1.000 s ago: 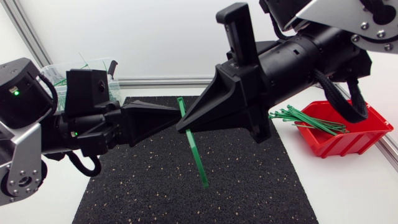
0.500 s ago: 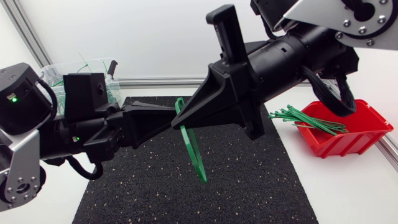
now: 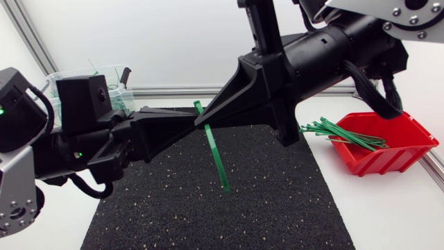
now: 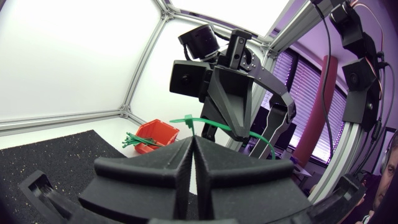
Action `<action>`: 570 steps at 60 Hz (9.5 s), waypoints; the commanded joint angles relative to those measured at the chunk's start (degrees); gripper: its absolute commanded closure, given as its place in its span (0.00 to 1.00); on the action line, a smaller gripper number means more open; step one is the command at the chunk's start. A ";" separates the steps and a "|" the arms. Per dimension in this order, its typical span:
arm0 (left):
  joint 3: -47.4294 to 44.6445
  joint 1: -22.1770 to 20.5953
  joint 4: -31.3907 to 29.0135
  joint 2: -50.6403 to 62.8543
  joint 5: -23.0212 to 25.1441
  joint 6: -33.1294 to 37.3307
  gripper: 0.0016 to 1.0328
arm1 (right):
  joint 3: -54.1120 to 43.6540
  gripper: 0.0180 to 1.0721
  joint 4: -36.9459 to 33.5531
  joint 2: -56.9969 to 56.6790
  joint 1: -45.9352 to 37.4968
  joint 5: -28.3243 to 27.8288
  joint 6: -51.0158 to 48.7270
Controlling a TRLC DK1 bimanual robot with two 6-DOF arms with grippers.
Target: Take a green cable tie from the red box, thread the tail through the head to close it, then place it in the transparent bin on the left.
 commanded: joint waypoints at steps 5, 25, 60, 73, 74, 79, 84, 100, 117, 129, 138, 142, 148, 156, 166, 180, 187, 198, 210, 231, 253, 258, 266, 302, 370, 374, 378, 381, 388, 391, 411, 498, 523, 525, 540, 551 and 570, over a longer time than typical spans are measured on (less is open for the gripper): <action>-1.27 -1.40 0.81 -1.28 -0.55 3.24 0.97 | -1.17 0.95 -0.58 0.35 -0.74 0.24 1.72; -2.77 -4.91 -1.65 -2.07 -4.07 10.54 0.97 | -1.00 0.95 -0.58 0.79 -0.82 0.24 1.72; -2.77 -5.09 -2.61 -4.62 -5.21 9.13 0.97 | -0.65 0.94 -1.54 3.42 -2.41 0.59 2.33; -2.77 -5.44 -2.88 -5.41 -4.86 8.52 0.97 | -0.29 0.90 -1.63 4.83 -2.49 0.85 2.51; -2.85 -5.53 -2.88 -5.59 -4.95 8.52 0.97 | -0.29 0.90 -1.63 4.83 -2.49 0.85 2.51; -3.03 -5.53 -2.88 -5.76 -4.95 8.61 0.97 | -0.03 0.90 -1.63 4.83 -2.49 1.03 2.51; -3.03 -5.53 -2.88 -5.85 -4.95 8.52 0.97 | -0.03 0.90 -1.72 5.27 -2.93 1.03 2.51; -2.94 -5.61 -2.88 -6.20 -4.95 8.52 0.97 | -0.03 0.90 -1.98 6.32 -3.02 1.73 2.77; -2.50 -4.03 -3.32 -5.15 -4.95 8.52 0.97 | 0.41 0.73 -1.81 3.86 -2.76 1.64 2.51; -1.62 -1.31 -3.32 -3.13 -4.15 7.64 0.97 | 0.32 0.53 -1.81 1.49 -3.20 1.64 2.33; -1.27 -0.08 -3.41 -2.69 -2.40 6.50 0.97 | 0.15 0.53 -1.98 0.96 -4.60 1.82 2.07; -1.45 -0.08 -3.41 -3.04 -1.78 5.97 0.97 | 0.32 0.53 -1.98 0.87 -5.22 1.91 2.07; -1.45 -0.43 -3.41 -3.39 -1.78 5.79 0.97 | 0.85 0.53 -1.98 1.67 -5.31 2.08 1.63; -1.45 -0.96 -3.49 -3.39 -1.78 5.79 0.97 | 1.64 0.53 -1.89 3.51 -5.31 2.08 1.01; -1.45 -1.13 -3.84 -4.01 -1.78 5.79 0.97 | 3.92 0.53 -1.89 6.85 -4.69 2.08 0.93; -1.62 -0.78 -3.93 -4.53 -1.61 5.79 0.97 | 6.65 0.53 -1.98 10.19 -3.20 2.08 0.66; -1.62 -0.69 -4.11 -4.71 -1.34 5.79 0.97 | 7.35 0.57 -2.07 9.58 -2.05 2.00 0.75; -1.98 -0.43 -4.11 -4.71 -1.25 5.79 0.97 | 7.09 0.61 -2.07 8.61 -0.82 2.08 1.01; -2.06 -0.25 -4.11 -4.97 -0.99 5.79 0.97 | 6.83 0.66 -2.25 8.26 -0.82 2.17 1.10; -1.98 -0.52 -4.11 -4.97 -0.99 5.79 0.97 | 6.12 0.77 -2.25 6.94 -1.00 4.28 1.01; -1.89 -0.78 -4.11 -5.06 -0.99 5.79 0.97 | 5.33 0.94 -1.98 6.32 -0.82 6.74 1.19; -1.89 -1.04 -4.11 -4.97 -0.99 5.79 0.97 | 5.33 0.94 -1.89 6.50 -0.38 6.83 1.19; -1.98 -1.75 -4.11 -4.89 -0.99 5.79 0.97 | 5.33 0.94 -1.54 6.68 0.23 7.09 1.19; -2.24 -4.12 -5.43 -6.99 -0.90 5.71 0.97 | 4.19 0.94 0.13 13.97 1.46 11.75 1.89; 18.77 24.44 -56.93 3.99 -6.00 34.09 0.97 | -1.61 0.05 -6.11 7.12 -11.81 26.78 -19.99; 21.23 26.38 -58.69 6.89 -11.62 35.06 0.97 | -1.79 0.05 -6.11 5.88 -12.07 30.74 -20.69; 24.74 29.63 -62.12 10.23 -14.17 37.52 0.97 | -1.79 0.05 -6.47 4.21 -12.43 33.81 -21.57; 26.59 31.12 -62.20 11.99 -17.69 38.23 0.97 | -1.96 0.05 -6.47 2.98 -12.60 36.71 -22.01; 32.30 35.61 -61.24 16.03 -24.81 39.81 0.97 | -2.67 0.05 -6.64 0.17 -12.95 41.72 -23.33; 34.76 37.45 -60.27 17.44 -26.57 39.90 0.97 | -3.19 0.05 -6.82 -1.06 -13.30 44.10 -24.47; 48.12 45.89 -45.24 28.43 -39.05 38.49 0.97 | -6.27 0.05 -5.32 -7.39 -14.97 52.36 -28.25; 20.61 31.04 -34.52 1.62 -52.76 36.56 0.04 | -26.22 0.05 1.09 -39.12 -34.49 62.29 -52.69; 4.70 28.58 -35.92 -13.50 -52.58 33.30 0.04 | -38.44 0.05 10.50 -50.37 -37.30 65.89 -56.99; 3.65 28.49 -36.28 -14.55 -52.58 32.95 0.04 | -39.32 0.05 11.20 -51.51 -37.56 65.89 -57.35; -3.47 26.29 -37.51 -24.13 -52.58 31.81 0.04 | -46.17 0.05 15.07 -60.12 -37.83 66.07 -58.93; -7.60 25.67 -38.47 -29.76 -52.58 31.55 0.04 | -51.71 0.05 17.44 -67.06 -37.74 66.07 -59.28; -15.26 26.73 -38.80 -39.02 -51.01 30.48 0.04 | -60.06 0.05 25.18 -73.84 -37.03 65.94 -58.54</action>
